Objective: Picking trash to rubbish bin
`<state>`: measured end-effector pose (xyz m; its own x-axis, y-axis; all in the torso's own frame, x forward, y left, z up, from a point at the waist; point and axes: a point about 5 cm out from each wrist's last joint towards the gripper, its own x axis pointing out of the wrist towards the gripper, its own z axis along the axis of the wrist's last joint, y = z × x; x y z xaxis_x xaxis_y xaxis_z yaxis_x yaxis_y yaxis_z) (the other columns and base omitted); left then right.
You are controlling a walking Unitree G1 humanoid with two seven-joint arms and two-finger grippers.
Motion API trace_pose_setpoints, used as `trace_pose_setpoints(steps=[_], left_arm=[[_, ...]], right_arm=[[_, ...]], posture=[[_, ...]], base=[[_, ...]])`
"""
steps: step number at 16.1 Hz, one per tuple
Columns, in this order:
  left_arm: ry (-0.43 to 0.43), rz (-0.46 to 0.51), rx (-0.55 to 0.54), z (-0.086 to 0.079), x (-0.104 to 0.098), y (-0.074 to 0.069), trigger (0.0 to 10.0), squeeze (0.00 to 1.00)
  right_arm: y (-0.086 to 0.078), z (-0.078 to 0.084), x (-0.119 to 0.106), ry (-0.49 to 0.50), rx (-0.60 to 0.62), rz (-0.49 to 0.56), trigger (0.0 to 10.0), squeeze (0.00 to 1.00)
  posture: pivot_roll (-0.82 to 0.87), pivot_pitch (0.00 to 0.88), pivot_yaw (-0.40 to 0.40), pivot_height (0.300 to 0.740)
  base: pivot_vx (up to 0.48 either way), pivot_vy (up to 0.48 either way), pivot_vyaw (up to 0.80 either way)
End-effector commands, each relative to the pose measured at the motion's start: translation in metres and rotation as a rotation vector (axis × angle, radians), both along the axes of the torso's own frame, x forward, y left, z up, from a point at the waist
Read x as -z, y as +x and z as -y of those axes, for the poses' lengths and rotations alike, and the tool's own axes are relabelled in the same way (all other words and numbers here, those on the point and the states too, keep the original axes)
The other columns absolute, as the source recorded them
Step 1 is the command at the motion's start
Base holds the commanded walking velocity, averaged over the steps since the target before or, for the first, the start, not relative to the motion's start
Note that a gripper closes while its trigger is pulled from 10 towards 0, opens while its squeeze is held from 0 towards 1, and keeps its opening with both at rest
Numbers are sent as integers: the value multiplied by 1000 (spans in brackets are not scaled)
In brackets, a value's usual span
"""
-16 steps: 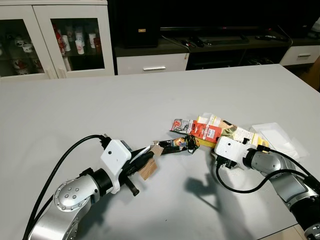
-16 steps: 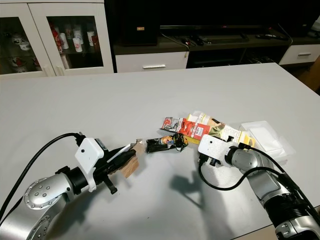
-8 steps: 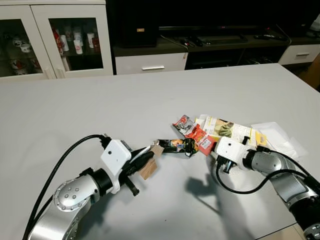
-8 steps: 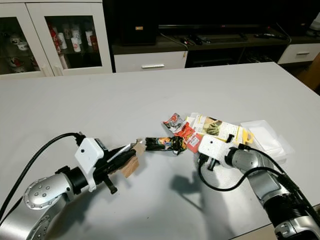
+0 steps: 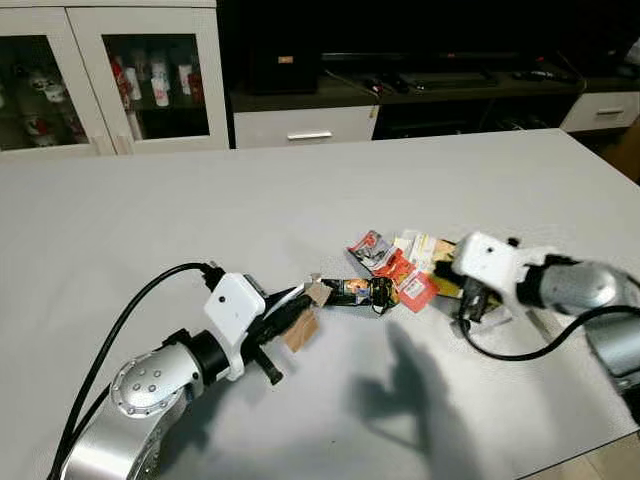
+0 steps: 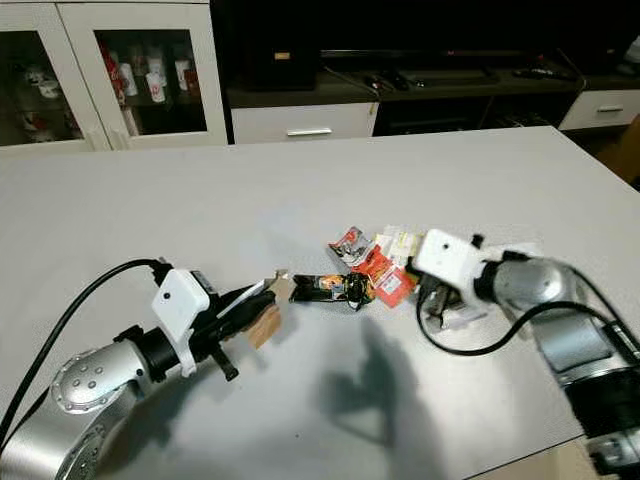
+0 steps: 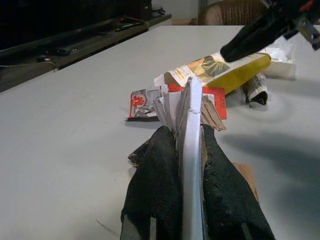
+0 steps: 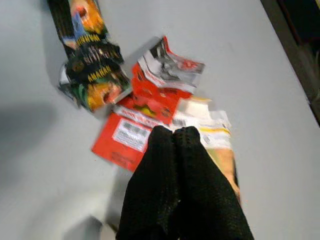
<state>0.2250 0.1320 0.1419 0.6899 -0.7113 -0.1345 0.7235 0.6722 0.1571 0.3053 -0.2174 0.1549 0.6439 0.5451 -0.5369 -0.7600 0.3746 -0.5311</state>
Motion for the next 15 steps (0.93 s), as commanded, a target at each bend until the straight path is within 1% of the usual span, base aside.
trace_pose_setpoints(steps=[1, 2, 3, 4, 5, 7, 10, 13, 14, 15], left_arm=[[10, 17, 2, 2, -1, 3, 10000, 0], [11, 17, 1, 2, -1, 5, 10000, 0], [15, 14, 10, 3, 0, 5, 10000, 0], [18, 11, 18, 3, 0, 5, 10000, 0], [18, 11, 20, 4, 0, 5, 10000, 0], [23, 10, 40, 5, -1, 7, 10000, 0], [35, 9, 50, 4, -1, 9, 10000, 0], [39, 7, 59, 5, 0, 8, 10000, 0], [41, 5, 61, 5, 0, 8, 10000, 0], [44, 5, 62, 4, 0, 7, 10000, 0]], right_arm=[[4, 6, -10, -15, 43, 19, 8000, 0], [6, 6, -11, 0, 61, -20, 10000, 1000], [5, 6, -10, -1, 49, -75, 10000, 1000], [4, 10, -12, -24, 50, -115, 10000, 1000], [5, 11, -13, -31, 54, -125, 10000, 1000], [4, 22, -15, -84, 64, -210, 10000, 1000], [4, 24, -12, -81, 53, -295, 10000, 1000], [7, 23, -8, -95, 44, -338, 10000, 1000], [9, 22, -7, -79, 41, -349, 10000, 1000], [13, 22, -7, -95, 41, -336, 10000, 1000]], posture=[[-43, 0, -105, 740], [-50, 0, -99, 740], [-51, 0, -98, 740], [-54, 0, -95, 740], [-55, 0, -93, 740], [-55, 0, -86, 740], [-57, 0, -83, 740], [-55, 0, -86, 740], [-54, 0, -88, 740], [-52, 0, -90, 740]], base=[[0, 0, 0], [0, 0, 0], [0, 0, 0], [0, 0, 0], [0, 0, 0], [0, 0, 0], [0, 0, 0], [0, 0, 0], [0, 0, 0], [0, 0, 0]])
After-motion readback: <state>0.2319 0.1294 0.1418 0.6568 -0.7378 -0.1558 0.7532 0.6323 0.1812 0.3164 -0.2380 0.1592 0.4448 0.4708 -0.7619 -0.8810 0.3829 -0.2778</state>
